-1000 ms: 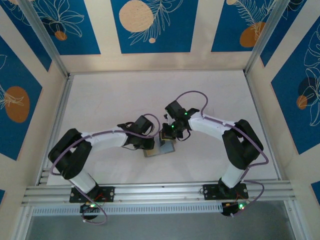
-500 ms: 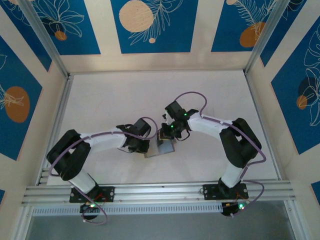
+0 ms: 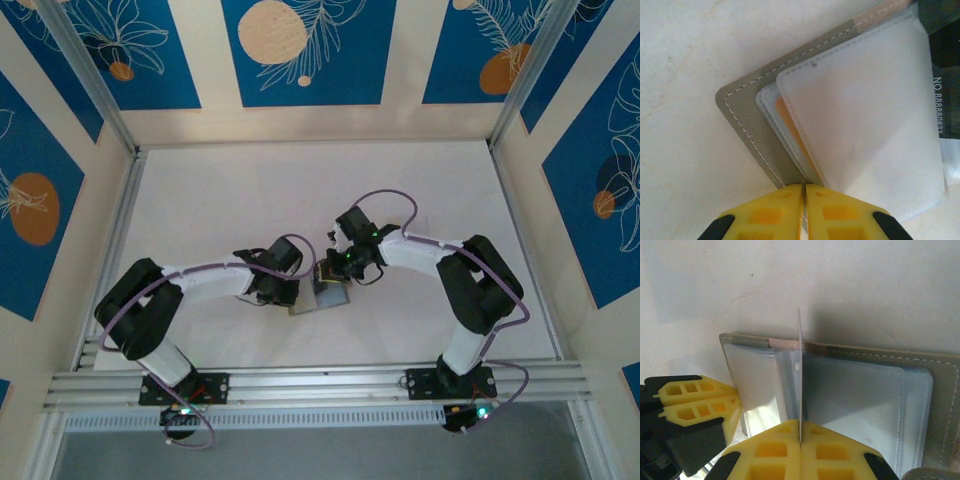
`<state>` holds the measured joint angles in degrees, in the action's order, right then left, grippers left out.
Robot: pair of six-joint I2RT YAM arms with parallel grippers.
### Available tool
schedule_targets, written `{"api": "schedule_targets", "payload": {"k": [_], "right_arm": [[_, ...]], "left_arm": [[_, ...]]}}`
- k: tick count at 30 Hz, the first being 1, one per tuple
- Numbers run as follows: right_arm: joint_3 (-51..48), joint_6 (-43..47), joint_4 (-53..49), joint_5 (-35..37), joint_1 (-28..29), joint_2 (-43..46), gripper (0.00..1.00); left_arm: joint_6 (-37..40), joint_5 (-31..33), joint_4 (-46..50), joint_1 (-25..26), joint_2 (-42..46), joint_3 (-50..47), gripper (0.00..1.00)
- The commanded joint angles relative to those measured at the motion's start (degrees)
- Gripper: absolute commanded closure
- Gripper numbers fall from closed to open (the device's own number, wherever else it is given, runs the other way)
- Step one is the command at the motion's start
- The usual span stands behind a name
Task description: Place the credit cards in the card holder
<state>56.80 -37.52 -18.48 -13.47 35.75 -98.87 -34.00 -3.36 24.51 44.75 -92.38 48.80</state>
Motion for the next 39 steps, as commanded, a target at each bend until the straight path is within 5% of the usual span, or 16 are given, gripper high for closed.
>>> {"api": "schedule_targets", "payload": {"k": [1, 39], "right_arm": [[-1.6, 0.1, 2.1, -2.3, -0.5, 2.6, 1.0], [-7.8, -0.1, 9.1, -3.2, -0.5, 4.1, 1.0]], "left_arm": [[0.1, 2.3, 1.8, -0.1, -3.4, -2.0, 0.9], [-0.1, 1.1, 2.0, 0.0, -3.4, -1.4, 0.9]]}}
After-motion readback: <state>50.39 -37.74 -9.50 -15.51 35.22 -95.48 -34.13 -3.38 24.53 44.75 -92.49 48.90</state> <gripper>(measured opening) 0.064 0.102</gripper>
